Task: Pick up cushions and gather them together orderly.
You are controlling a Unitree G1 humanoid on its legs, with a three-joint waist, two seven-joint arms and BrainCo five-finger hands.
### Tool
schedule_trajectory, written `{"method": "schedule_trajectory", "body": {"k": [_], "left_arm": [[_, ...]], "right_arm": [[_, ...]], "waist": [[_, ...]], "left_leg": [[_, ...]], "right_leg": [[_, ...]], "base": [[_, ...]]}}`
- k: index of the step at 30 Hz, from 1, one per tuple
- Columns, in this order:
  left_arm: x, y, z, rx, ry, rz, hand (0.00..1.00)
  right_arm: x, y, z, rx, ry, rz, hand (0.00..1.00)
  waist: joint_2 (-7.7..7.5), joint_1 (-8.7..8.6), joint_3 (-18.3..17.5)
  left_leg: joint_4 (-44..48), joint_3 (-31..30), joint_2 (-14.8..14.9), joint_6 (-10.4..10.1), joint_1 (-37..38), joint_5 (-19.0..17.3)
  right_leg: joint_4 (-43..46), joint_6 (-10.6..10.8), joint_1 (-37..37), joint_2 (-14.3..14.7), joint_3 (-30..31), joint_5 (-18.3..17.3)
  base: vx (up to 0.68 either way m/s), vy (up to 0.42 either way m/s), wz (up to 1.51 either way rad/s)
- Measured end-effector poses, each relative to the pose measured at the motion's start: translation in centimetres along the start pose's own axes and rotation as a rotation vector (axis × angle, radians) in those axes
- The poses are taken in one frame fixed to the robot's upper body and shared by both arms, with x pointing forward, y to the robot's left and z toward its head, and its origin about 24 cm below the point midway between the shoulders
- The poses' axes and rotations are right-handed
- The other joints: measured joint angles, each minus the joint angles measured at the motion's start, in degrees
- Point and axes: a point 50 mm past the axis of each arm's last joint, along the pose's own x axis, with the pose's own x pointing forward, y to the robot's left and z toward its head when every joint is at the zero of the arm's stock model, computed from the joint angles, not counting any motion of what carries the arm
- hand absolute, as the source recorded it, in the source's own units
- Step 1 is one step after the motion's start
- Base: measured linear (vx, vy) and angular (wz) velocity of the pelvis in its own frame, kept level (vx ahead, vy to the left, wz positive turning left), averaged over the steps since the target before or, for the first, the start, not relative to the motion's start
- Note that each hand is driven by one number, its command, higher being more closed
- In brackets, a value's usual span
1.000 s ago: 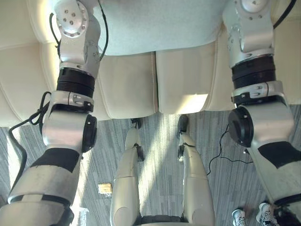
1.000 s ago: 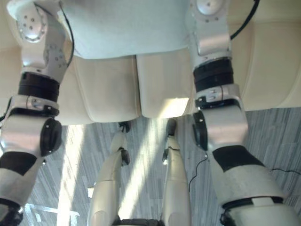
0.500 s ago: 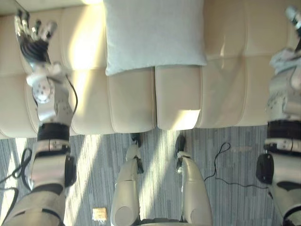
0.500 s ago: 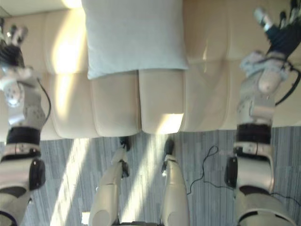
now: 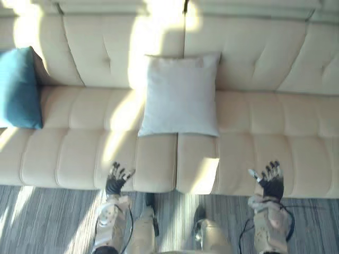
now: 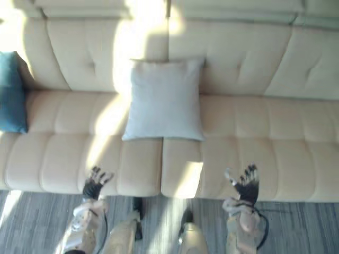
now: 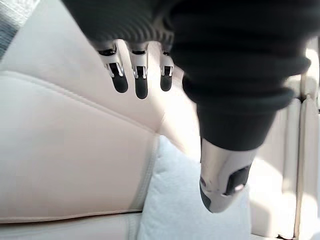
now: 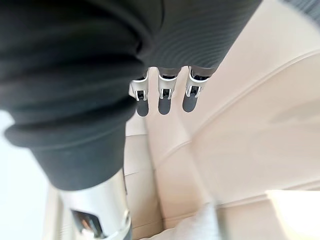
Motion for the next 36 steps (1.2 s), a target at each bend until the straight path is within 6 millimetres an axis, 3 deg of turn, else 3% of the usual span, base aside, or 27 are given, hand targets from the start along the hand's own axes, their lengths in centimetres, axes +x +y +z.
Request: {"method": "schedule_trajectory", "body": {"k": [2,4,10,17,20,23,24,25,27,29,30,32,33,34,35,36], "left_arm": [[-1.1,0.6,-3.3,0.055,0.146,0.018,0.0],[-2.0,1.0,-5.2,0.098,0.235,0.026,0.0],[-3.4,2.9,-7.7,0.169,0.368,0.079,0.0],[-3.4,3.4,-8.2,0.229,0.414,0.069,0.0],[-2.6,2.8,-7.6,0.276,0.398,0.032,0.0],[-1.1,1.1,-6.3,0.297,0.343,-0.014,0.0],[-0.5,0.7,-5.5,0.289,0.306,-0.016,0.0],[-0.2,0.7,-4.9,0.288,0.282,-0.012,0.0],[0.0,0.8,-4.5,0.281,0.26,0.002,0.0],[-0.1,1.0,-4.4,0.281,0.255,0.012,0.0],[-0.2,1.3,-4.5,0.267,0.26,0.031,0.0],[-0.6,0.6,-5.1,0.234,0.282,0.031,0.0],[-1.1,-0.2,-5.6,0.224,0.29,0.01,0.0],[-1.0,-0.3,-5.6,0.225,0.288,0.006,0.0],[-1.1,-0.6,-5.7,0.228,0.296,-0.005,0.0],[-1.2,-1.0,-6.2,0.236,0.317,-0.02,0.0]], "right_arm": [[-1.6,-0.4,-3.9,0.001,0.172,-0.037,0.0],[-2.7,-0.8,-5.9,-0.005,0.27,-0.051,0.0],[-4.8,-2.2,-9.6,-0.074,0.468,-0.068,0.0],[-4.4,-1.4,-10.6,-0.103,0.548,-0.046,0.0],[-2.1,0.9,-9.2,-0.11,0.491,0.011,0.0],[-1.5,1.3,-8.5,-0.109,0.461,0.019,0.0],[-1.5,1.4,-8.5,-0.106,0.461,0.018,0.0],[-1.7,1.7,-8.8,-0.1,0.469,0.018,0.0],[-2.5,1.0,-9.4,-0.111,0.496,0.004,0.0],[-2.8,0.6,-9.6,-0.116,0.507,-0.006,0.0],[-2.1,1.1,-9.1,-0.114,0.488,0.005,0.0],[-1.3,1.1,-8.5,-0.125,0.463,0.005,0.0],[-0.9,0.4,-8.0,-0.148,0.447,-0.011,0.0],[-0.8,0.4,-8.0,-0.156,0.444,-0.01,0.0],[-0.6,0.4,-7.7,-0.174,0.436,-0.002,0.0],[0.1,0.8,-7.2,-0.188,0.414,0.014,0.0]], "waist": [[-0.51,-0.04,-2.0],[-0.63,-0.09,-3.2],[-0.81,-0.38,-5.0],[-0.77,-0.67,-5.2],[-0.65,-0.28,-4.1],[-0.45,-0.23,-3.9],[-0.07,0.57,-3.2],[-0.89,0.1,-2.8],[-2.08,0.22,-3.2],[-2.82,0.6,-3.6],[-3.73,1.13,-3.5],[-1.45,1.83,-2.8],[0.62,3.55,-3.7],[0.64,3.79,-3.7],[0.98,3.87,-3.6],[2.76,3.66,-3.3]], "left_leg": [[-1.6,0.5,-0.1,-0.5,3.2,-0.4],[-2.5,0.7,-0.3,-0.5,4.8,-0.4],[-4.5,1.1,-1.3,-0.8,9.8,-0.2],[-4.5,2.6,-1.8,-0.7,11.1,-0.2],[-4.5,5.3,-0.5,-0.6,10.7,-0.2],[-3.9,5.8,1.5,0.7,8.2,-0.2],[-2.4,5.8,2.8,1.5,6.8,-0.2],[0.2,5.0,2.7,2.1,5.9,-0.8],[4.7,3.3,2.6,2.6,3.6,-1.7],[7.3,2.7,2.4,2.4,1.5,-1.6],[10.8,3.1,2.5,1.7,-1.6,-1.0],[11.7,3.4,4.6,1.4,-2.4,-0.7],[11.9,4.7,6.9,0.2,-4.1,1.0],[11.9,4.8,7.2,-0.3,-4.7,1.3],[11.4,4.7,7.7,-0.3,-5.9,2.8],[8.0,4.6,8.8,-0.2,-6.0,6.7]], "right_leg": [[-1.4,0.1,2.9,0.0,-0.1,-0.1],[-2.4,0.2,4.0,0.1,-0.2,-0.1],[-6.5,1.0,10.0,-0.3,-0.5,0.4],[-9.3,1.8,11.7,0.2,1.8,2.5],[-8.5,2.2,9.3,1.2,4.3,5.1],[-3.3,2.0,4.5,1.7,2.5,7.1],[4.7,0.1,2.1,1.3,1.0,5.2],[20.3,0.5,-0.4,-1.0,0.1,1.3],[32.1,2.5,0.9,-3.0,0.6,-0.8],[33.7,3.2,3.0,-3.8,1.7,-0.7],[28.6,6.1,5.2,-3.3,2.9,-1.8],[24.8,5.7,6.6,-1.2,2.3,-4.2],[17.1,4.2,8.7,0.8,-0.4,-9.2],[15.9,3.6,8.6,1.1,-0.8,-10.2],[13.8,2.5,8.6,2.0,-1.8,-11.8],[11.4,1.7,8.7,3.8,-2.8,-12.3]], "base": [[0.06,0.002,-0.07],[0.02,0.002,-0.02],[0.08,0.018,0.0],[0.04,0.016,-0.14],[-0.05,0.028,-0.48],[-0.13,0.023,-0.13],[-0.19,-0.007,0.19],[-0.14,-0.082,0.31],[-0.08,-0.112,0.39],[-0.14,-0.177,0.11],[-0.2,-0.214,-0.05],[-0.27,-0.199,-0.36],[-0.25,-0.176,-0.55],[-0.28,-0.207,-0.48],[-0.26,-0.159,-0.14],[-0.48,-0.208,0.08]]}}
